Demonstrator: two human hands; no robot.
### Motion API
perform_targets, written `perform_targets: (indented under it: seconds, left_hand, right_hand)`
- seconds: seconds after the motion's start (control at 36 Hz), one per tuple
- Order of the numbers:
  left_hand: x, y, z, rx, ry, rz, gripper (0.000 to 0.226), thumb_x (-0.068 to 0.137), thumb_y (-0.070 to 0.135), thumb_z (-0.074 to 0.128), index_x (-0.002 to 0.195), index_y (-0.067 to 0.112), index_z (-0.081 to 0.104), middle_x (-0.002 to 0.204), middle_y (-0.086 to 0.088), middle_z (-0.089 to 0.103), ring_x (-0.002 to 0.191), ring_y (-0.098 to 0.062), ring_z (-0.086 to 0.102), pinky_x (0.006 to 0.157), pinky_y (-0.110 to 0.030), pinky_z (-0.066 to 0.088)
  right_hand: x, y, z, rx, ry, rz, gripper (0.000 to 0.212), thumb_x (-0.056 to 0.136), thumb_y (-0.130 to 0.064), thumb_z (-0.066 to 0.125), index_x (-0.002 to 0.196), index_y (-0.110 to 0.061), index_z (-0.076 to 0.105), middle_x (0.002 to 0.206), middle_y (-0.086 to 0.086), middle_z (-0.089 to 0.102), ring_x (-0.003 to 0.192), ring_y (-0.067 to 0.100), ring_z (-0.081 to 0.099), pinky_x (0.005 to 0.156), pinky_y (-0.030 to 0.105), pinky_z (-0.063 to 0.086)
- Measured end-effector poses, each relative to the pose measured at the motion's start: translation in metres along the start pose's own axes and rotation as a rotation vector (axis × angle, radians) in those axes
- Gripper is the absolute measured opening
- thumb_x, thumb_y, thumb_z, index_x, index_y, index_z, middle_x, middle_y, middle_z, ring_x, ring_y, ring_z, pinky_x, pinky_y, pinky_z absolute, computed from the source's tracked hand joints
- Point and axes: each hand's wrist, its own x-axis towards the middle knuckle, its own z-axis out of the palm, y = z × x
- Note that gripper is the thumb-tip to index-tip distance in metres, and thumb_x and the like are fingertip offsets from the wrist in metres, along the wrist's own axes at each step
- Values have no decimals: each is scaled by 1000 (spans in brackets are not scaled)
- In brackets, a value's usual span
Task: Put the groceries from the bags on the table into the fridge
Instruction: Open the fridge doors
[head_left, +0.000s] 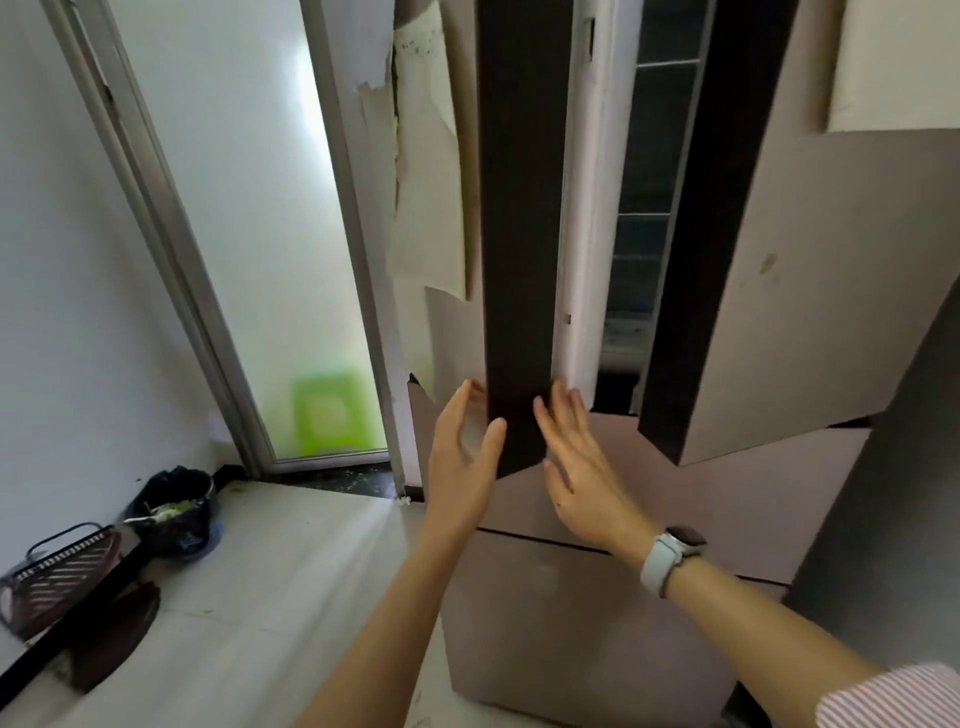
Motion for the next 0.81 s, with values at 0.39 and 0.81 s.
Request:
perform_targets:
  seconds: [0.39, 0.81]
  left_hand:
    - [-16, -12, -69, 161, 331, -25, 51, 95, 10, 49, 141, 27, 34, 137, 1, 47, 125, -17, 47, 103, -39, 43]
    - [-6, -26, -122, 829, 238, 249, 63, 90, 39, 36, 147, 20, 18, 155, -9, 16, 143, -30, 12, 111, -41, 15]
  right_hand:
    - [-7, -50, 18, -102, 237, -144, 75, 87, -4, 38, 146, -22, -4, 156, -2, -4, 144, 13, -3, 117, 42, 14]
    - [20, -92, 36, -189, -30, -282, 62, 96, -15, 34, 139, -26, -9, 145, -15, -12, 135, 0, -16, 112, 22, -7]
